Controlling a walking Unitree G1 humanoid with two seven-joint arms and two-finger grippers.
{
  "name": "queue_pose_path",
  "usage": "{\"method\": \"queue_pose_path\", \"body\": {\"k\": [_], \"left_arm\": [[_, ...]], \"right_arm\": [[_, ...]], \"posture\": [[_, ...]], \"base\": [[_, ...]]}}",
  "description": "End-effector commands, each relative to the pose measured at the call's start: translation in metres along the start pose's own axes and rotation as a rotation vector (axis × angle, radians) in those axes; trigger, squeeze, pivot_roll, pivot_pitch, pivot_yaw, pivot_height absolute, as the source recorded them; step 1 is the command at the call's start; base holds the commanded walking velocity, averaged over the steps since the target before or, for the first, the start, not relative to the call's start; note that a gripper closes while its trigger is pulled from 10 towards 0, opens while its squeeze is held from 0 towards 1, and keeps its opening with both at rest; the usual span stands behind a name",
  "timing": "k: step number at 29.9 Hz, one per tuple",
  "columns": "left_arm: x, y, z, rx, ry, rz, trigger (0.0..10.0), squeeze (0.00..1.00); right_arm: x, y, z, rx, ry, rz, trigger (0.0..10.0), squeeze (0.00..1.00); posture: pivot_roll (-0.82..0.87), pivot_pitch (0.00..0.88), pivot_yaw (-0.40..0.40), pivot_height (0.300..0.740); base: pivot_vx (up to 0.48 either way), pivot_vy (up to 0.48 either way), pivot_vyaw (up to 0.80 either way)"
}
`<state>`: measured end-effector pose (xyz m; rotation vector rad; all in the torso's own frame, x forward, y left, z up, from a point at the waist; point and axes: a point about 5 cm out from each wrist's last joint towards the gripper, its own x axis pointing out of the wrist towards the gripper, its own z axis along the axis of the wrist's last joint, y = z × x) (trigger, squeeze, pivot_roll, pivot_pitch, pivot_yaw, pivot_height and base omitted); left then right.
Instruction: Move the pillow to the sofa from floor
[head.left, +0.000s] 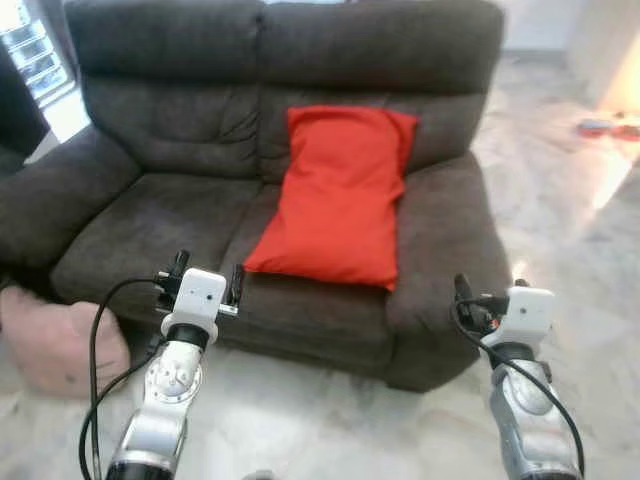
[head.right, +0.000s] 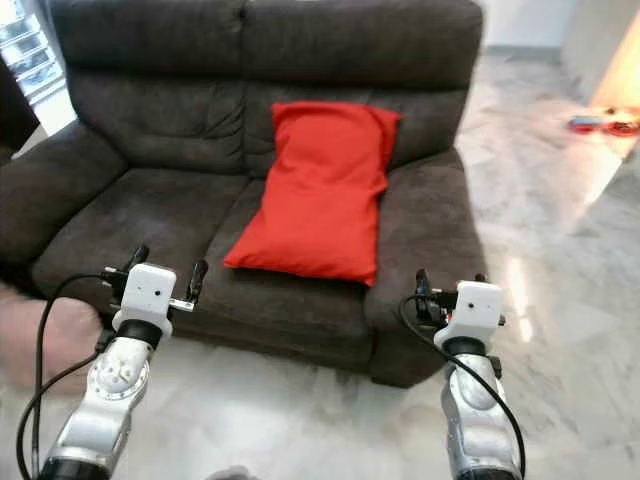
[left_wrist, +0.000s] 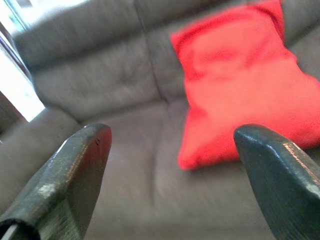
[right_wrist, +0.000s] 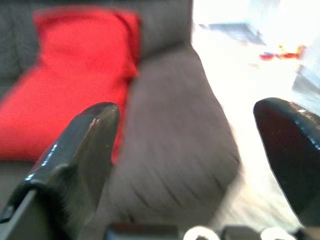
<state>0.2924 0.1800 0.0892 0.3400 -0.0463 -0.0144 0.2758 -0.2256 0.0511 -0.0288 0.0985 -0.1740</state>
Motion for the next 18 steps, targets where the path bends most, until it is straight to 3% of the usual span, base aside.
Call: {"method": "queue_pose_path", "body": {"k": [1, 4, 5, 10, 16, 18], "left_arm": [[-0.002, 0.002, -0.021, -0.019, 0.09, -0.016, 10.0, 0.0], [-0.005, -0.001, -0.035, -0.019, 0.155, -0.037, 10.0, 0.0], [-0.014, -0.005, -0.057, -0.017, 0.251, -0.06, 10.0, 0.0], [-0.037, -0.014, -0.098, 0.001, 0.451, -0.114, 10.0, 0.0], [-0.058, -0.01, -0.123, -0.034, 0.611, -0.074, 10.0, 0.0], [-0.063, -0.003, -0.13, -0.106, 0.665, -0.01, 10.0, 0.0]], "right_arm": [[-0.001, -0.001, -0.017, -0.009, 0.075, -0.001, 10.0, 0.0], [-0.005, -0.004, -0.033, -0.02, 0.155, -0.011, 10.0, 0.0], [-0.014, -0.009, -0.056, -0.031, 0.277, -0.026, 10.0, 0.0], [-0.041, -0.008, -0.098, -0.045, 0.512, -0.032, 10.0, 0.0], [-0.067, -0.002, -0.125, -0.025, 0.676, -0.024, 10.0, 0.0], [-0.075, 0.0, -0.132, -0.022, 0.723, -0.025, 10.0, 0.0]], "posture": [[0.12, 0.066, -0.006, 0.74], [0.13, 0.063, -0.006, 0.74], [0.13, 0.058, -0.006, 0.74], [0.12, 0.052, -0.002, 0.74], [0.11, 0.044, 0.003, 0.74], [0.11, 0.044, 0.001, 0.74]], "base": [[0.0, 0.0, 0.0], [0.0, 0.0, 0.0], [0.0, 0.0, 0.0], [0.0, 0.0, 0.0], [0.0, 0.0, 0.0], [0.0, 0.0, 0.0]]}}
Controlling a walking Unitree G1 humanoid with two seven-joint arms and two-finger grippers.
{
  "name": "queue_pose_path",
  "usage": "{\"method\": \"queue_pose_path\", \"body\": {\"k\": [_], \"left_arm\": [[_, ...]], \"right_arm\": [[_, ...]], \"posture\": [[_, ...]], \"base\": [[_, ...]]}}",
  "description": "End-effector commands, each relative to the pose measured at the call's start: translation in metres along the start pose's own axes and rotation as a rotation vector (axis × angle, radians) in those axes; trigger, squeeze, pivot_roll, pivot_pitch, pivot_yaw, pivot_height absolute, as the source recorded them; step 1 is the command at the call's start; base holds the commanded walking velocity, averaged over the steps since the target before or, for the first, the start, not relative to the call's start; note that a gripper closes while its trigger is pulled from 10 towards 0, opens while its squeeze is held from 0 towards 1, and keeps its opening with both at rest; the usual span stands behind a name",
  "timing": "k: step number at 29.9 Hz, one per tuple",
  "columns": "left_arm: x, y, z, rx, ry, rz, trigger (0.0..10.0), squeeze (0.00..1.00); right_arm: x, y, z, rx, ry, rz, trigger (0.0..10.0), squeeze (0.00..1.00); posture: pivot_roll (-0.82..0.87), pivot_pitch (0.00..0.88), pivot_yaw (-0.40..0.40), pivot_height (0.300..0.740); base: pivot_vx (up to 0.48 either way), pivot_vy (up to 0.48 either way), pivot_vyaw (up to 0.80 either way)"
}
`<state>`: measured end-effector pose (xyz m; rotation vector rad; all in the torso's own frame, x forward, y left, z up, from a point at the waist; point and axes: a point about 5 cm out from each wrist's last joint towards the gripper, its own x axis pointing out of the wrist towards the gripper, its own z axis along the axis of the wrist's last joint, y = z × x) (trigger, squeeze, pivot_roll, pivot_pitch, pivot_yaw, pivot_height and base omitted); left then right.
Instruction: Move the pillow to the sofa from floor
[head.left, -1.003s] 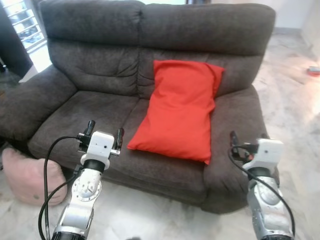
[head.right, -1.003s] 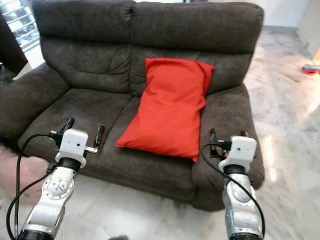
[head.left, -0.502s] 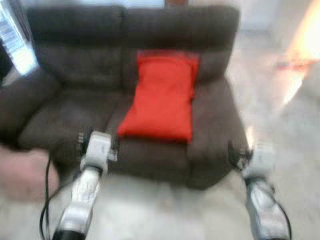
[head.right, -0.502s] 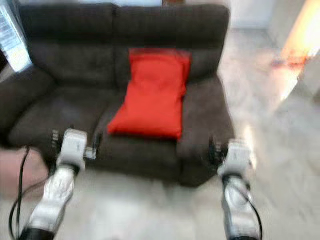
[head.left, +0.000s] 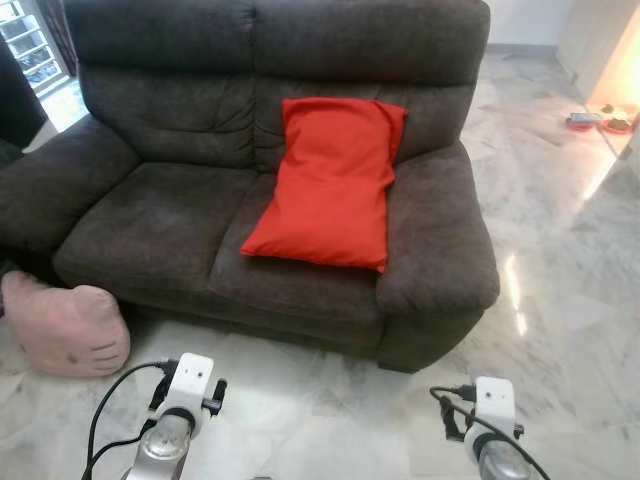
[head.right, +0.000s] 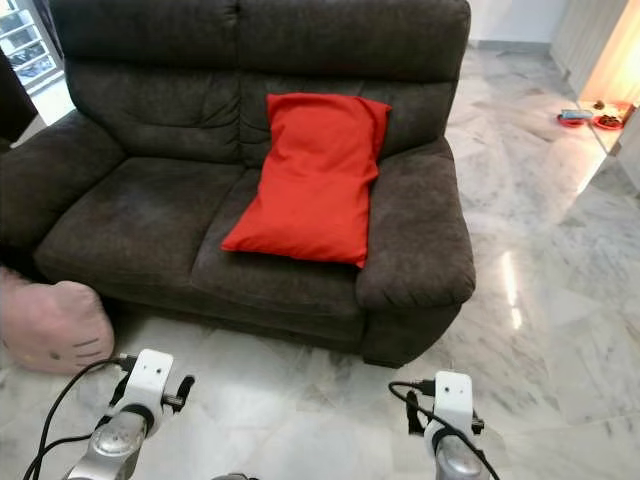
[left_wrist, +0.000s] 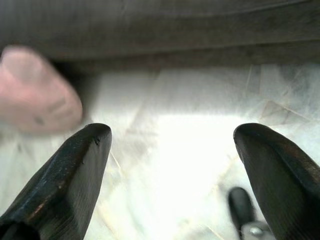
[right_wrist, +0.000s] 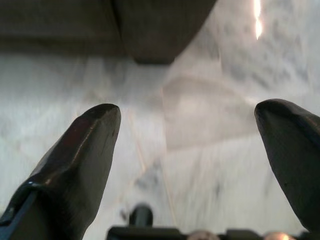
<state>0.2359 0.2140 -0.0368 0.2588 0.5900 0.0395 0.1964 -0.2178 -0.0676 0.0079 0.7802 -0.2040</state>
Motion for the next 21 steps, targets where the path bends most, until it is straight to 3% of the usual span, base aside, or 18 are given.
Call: {"method": "queue_pose_path", "body": {"k": [1, 2, 6, 10, 16, 21], "left_arm": [[0.0, 0.008, -0.009, -0.081, 0.069, 0.02, 10.0, 0.0], [0.0, 0.008, -0.012, -0.1, 0.095, 0.007, 10.0, 0.0], [-0.006, 0.008, -0.03, -0.022, 0.175, -0.01, 10.0, 0.0], [-0.016, 0.02, -0.053, -0.008, 0.279, 0.04, 10.0, 0.0], [-0.024, 0.029, -0.067, 0.002, 0.35, 0.044, 10.0, 0.0], [-0.024, 0.027, -0.067, 0.003, 0.352, 0.029, 10.0, 0.0]], "right_arm": [[-0.004, 0.001, -0.017, 0.012, 0.077, -0.007, 10.0, 0.0], [-0.005, 0.0, -0.022, 0.023, 0.099, -0.014, 10.0, 0.0], [-0.01, 0.002, -0.04, -0.01, 0.177, 0.0, 10.0, 0.0], [-0.016, -0.005, -0.053, 0.031, 0.215, -0.008, 10.0, 0.0], [-0.027, -0.027, -0.075, 0.066, 0.283, -0.044, 10.0, 0.0], [-0.029, -0.024, -0.078, 0.086, 0.292, -0.044, 10.0, 0.0]], "posture": [[0.12, 0.04, -0.001, 0.74], [0.12, 0.04, -0.001, 0.74], [0.12, 0.033, -0.005, 0.74], [0.1, 0.025, 0.0, 0.74], [0.1, 0.013, -0.003, 0.74], [0.09, 0.007, -0.003, 0.74]], "base": [[0.0, 0.0, 0.0], [0.0, 0.0, 0.0], [0.0, 0.0, 0.0], [0.0, 0.0, 0.0], [0.0, 0.0, 0.0], [0.0, 0.0, 0.0]]}}
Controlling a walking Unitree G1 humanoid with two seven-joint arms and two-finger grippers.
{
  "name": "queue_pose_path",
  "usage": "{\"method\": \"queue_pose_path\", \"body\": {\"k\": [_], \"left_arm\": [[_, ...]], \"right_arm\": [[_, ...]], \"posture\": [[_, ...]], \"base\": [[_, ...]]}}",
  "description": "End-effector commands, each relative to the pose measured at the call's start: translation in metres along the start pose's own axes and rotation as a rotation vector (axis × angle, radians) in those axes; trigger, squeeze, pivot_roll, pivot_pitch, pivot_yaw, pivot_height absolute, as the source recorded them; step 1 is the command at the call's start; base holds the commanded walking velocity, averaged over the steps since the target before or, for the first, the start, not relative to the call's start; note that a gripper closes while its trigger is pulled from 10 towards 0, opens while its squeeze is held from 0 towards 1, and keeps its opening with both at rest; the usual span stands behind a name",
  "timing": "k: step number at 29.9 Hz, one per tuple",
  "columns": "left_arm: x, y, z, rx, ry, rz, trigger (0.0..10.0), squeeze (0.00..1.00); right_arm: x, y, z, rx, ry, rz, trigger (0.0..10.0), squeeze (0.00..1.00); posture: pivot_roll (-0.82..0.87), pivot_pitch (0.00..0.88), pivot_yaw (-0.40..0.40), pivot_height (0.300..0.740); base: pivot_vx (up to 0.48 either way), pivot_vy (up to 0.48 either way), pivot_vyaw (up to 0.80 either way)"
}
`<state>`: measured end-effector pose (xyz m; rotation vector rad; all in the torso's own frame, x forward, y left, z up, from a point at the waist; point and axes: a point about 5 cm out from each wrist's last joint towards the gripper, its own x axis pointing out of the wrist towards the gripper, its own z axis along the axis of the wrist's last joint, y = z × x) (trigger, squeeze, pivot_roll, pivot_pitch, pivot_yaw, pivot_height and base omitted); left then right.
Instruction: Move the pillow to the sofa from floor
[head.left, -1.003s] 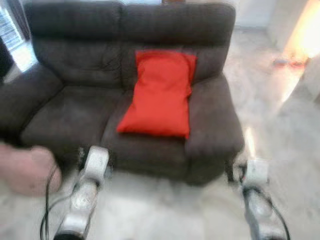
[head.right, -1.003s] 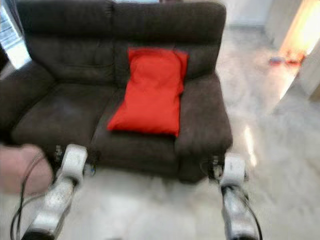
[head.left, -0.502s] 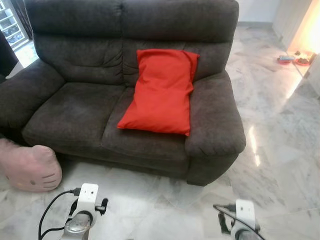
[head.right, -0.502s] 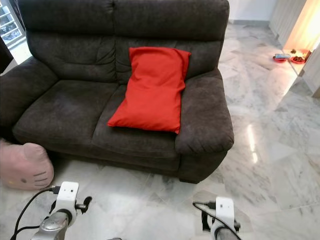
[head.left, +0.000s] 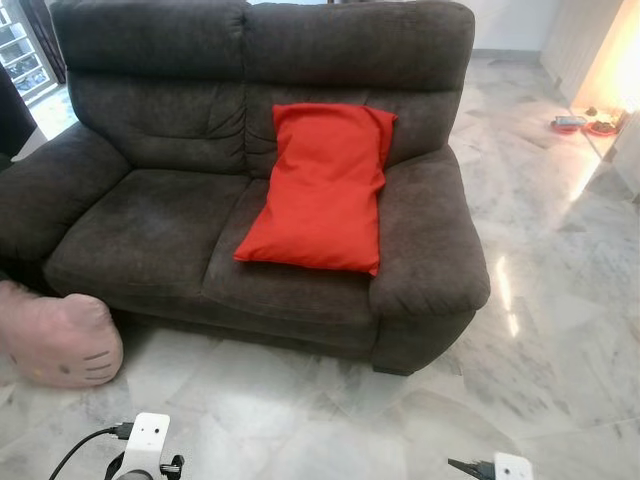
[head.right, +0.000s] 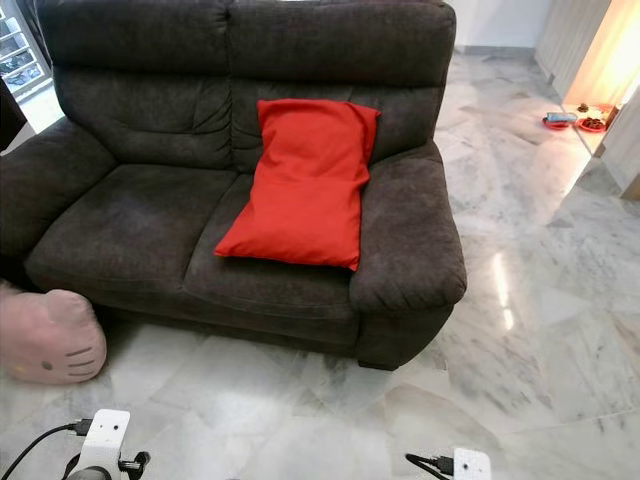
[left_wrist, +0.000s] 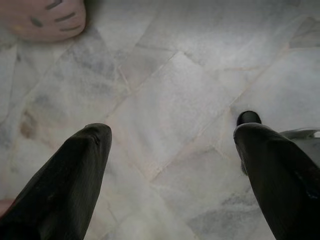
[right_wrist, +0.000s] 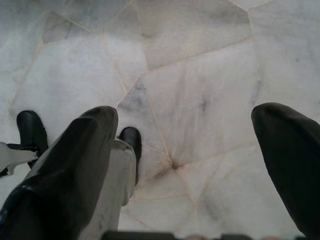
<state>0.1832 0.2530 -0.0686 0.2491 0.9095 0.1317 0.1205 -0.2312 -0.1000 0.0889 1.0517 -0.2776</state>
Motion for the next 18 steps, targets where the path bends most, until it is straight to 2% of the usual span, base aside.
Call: {"method": "queue_pose_path", "body": {"k": [1, 7, 18], "left_arm": [[0.0, -0.002, -0.004, 0.033, 0.024, -0.015, 10.0, 0.0], [0.0, -0.01, -0.003, 0.044, 0.029, -0.033, 10.0, 0.0], [-0.001, -0.022, -0.008, 0.053, 0.035, -0.058, 10.0, 0.0]], "right_arm": [[0.0, 0.002, -0.004, 0.016, 0.014, 0.004, 10.0, 0.0], [-0.001, -0.003, -0.002, 0.063, -0.002, 0.002, 10.0, 0.0], [-0.002, -0.016, -0.003, 0.06, 0.005, -0.004, 10.0, 0.0]], "posture": [[0.09, 0.008, -0.004, 0.74], [0.07, 0.015, -0.009, 0.74], [0.07, 0.019, -0.039, 0.74]], "base": [[0.0, 0.0, 0.0], [0.0, 0.0, 0.0], [0.0, 0.0, 0.0]]}}
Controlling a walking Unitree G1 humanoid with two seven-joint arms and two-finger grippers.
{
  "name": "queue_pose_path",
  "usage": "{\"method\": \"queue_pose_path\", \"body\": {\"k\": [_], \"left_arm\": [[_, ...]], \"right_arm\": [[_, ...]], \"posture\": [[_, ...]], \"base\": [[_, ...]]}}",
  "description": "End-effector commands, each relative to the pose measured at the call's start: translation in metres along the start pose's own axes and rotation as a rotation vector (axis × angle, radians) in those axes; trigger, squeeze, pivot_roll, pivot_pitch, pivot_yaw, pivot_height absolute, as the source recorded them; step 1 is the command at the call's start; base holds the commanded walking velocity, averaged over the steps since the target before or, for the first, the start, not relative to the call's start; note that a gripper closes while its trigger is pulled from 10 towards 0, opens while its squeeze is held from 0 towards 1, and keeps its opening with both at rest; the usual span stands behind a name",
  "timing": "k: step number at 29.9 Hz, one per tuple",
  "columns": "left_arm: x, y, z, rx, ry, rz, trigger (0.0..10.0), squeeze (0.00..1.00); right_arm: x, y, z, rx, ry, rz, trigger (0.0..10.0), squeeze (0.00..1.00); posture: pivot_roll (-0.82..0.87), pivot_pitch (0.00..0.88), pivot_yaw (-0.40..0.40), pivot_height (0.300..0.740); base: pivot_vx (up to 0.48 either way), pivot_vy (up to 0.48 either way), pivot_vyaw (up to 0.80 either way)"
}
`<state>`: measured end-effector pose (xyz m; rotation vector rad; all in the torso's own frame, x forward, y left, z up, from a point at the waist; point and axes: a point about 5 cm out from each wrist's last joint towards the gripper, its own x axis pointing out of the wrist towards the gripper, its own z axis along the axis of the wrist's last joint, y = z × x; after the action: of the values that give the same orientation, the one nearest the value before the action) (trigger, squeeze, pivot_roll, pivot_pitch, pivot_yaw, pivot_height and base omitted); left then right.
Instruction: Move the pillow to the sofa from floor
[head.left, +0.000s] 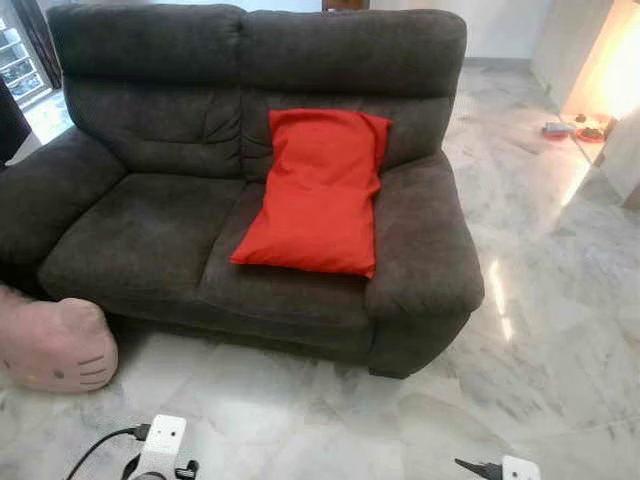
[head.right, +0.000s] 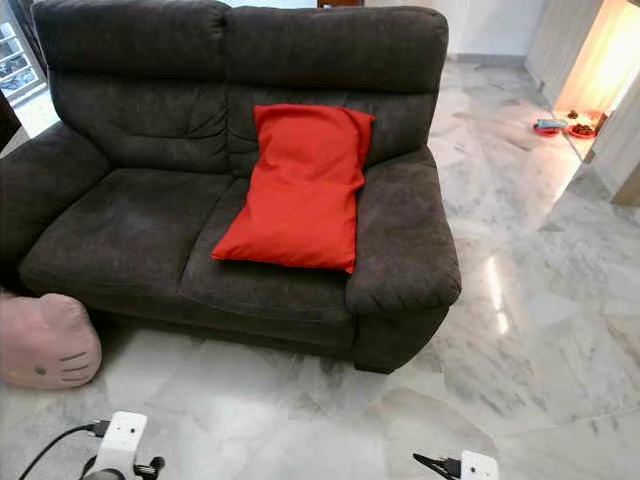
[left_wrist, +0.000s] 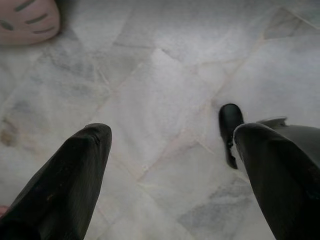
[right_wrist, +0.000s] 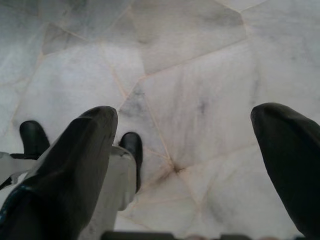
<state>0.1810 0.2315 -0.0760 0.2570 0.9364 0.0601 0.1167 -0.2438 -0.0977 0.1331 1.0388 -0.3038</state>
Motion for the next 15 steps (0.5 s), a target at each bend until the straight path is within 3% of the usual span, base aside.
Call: {"method": "queue_pose_path", "body": {"k": [1, 7, 15], "left_arm": [[-0.001, 0.0, -0.005, 0.013, 0.019, 0.002, 10.0, 0.0], [-0.002, -0.005, -0.009, 0.013, 0.022, -0.005, 10.0, 0.0], [-0.004, 0.015, -0.016, 0.004, 0.029, 0.055, 10.0, 0.0]], "right_arm": [[-0.001, -0.003, -0.003, 0.01, 0.011, -0.005, 10.0, 0.0], [-0.002, -0.004, -0.007, 0.0, 0.023, -0.002, 10.0, 0.0], [-0.001, 0.015, -0.015, -0.036, 0.049, 0.035, 10.0, 0.0]], "posture": [[0.07, 0.019, -0.039, 0.74], [0.08, 0.032, -0.04, 0.74], [0.15, 0.036, -0.052, 0.74]], "base": [[0.0, 0.0, 0.0], [0.0, 0.0, 0.0], [0.0, 0.0, 0.0]]}}
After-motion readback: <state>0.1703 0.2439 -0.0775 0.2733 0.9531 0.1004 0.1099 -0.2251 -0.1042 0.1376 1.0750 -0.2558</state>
